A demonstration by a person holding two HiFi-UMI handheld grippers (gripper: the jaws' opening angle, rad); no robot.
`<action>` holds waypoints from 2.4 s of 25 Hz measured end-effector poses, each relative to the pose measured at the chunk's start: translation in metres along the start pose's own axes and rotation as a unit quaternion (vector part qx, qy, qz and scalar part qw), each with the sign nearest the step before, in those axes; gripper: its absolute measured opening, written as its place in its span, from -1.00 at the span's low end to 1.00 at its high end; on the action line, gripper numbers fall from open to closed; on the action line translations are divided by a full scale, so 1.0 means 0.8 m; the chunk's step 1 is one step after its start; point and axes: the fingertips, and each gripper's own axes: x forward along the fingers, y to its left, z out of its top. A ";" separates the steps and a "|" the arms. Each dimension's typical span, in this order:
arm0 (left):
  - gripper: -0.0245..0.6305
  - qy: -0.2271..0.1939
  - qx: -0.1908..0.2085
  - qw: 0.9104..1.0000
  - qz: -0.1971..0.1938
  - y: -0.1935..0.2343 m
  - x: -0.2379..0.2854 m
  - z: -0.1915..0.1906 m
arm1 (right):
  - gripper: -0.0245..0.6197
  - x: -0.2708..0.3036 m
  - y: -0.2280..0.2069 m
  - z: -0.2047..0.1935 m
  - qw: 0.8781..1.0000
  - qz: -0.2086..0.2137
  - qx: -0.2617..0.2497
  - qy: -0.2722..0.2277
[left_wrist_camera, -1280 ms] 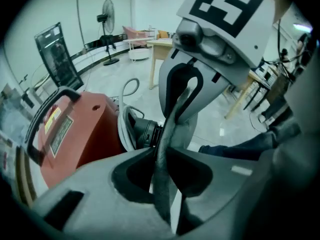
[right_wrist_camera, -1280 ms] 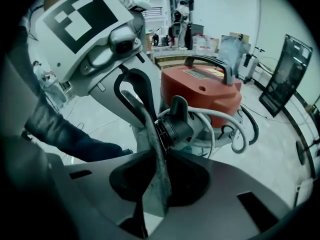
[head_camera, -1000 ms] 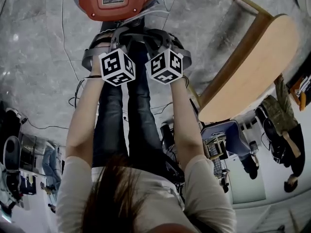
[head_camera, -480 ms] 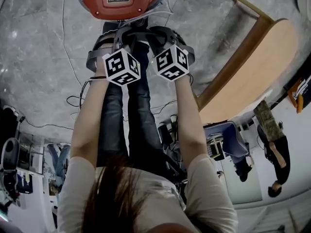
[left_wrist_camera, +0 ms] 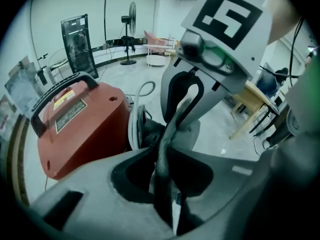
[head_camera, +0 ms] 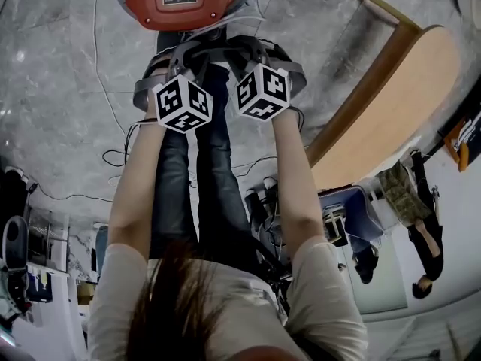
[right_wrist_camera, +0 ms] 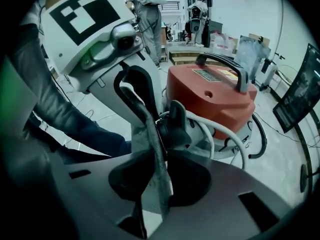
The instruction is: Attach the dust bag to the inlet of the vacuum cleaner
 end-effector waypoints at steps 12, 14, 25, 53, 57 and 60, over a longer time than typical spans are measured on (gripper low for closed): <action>-0.63 0.029 0.062 0.997 -0.039 0.003 0.002 0.002 | -0.67 -0.001 0.000 -0.001 0.997 -0.033 0.074 -0.020; -0.63 0.023 0.031 0.998 -0.054 0.001 0.002 -0.001 | -0.68 -0.001 0.001 0.000 0.996 -0.020 0.085 -0.015; -0.45 0.033 -0.051 0.993 -0.099 -0.009 -0.003 -0.016 | -0.33 -0.006 0.005 0.000 0.991 0.023 0.133 0.003; -0.78 -0.138 -0.188 0.972 0.030 0.045 -0.104 0.073 | -0.91 -0.108 -0.035 0.058 0.898 -0.105 0.382 -0.192; -0.87 -0.158 -0.194 0.967 0.047 0.053 -0.121 0.087 | -0.92 -0.128 -0.041 0.066 0.892 -0.130 0.385 -0.201; -0.87 -0.177 -0.199 0.962 0.055 0.056 -0.137 0.099 | -0.92 -0.144 -0.044 0.074 0.883 -0.140 0.395 -0.214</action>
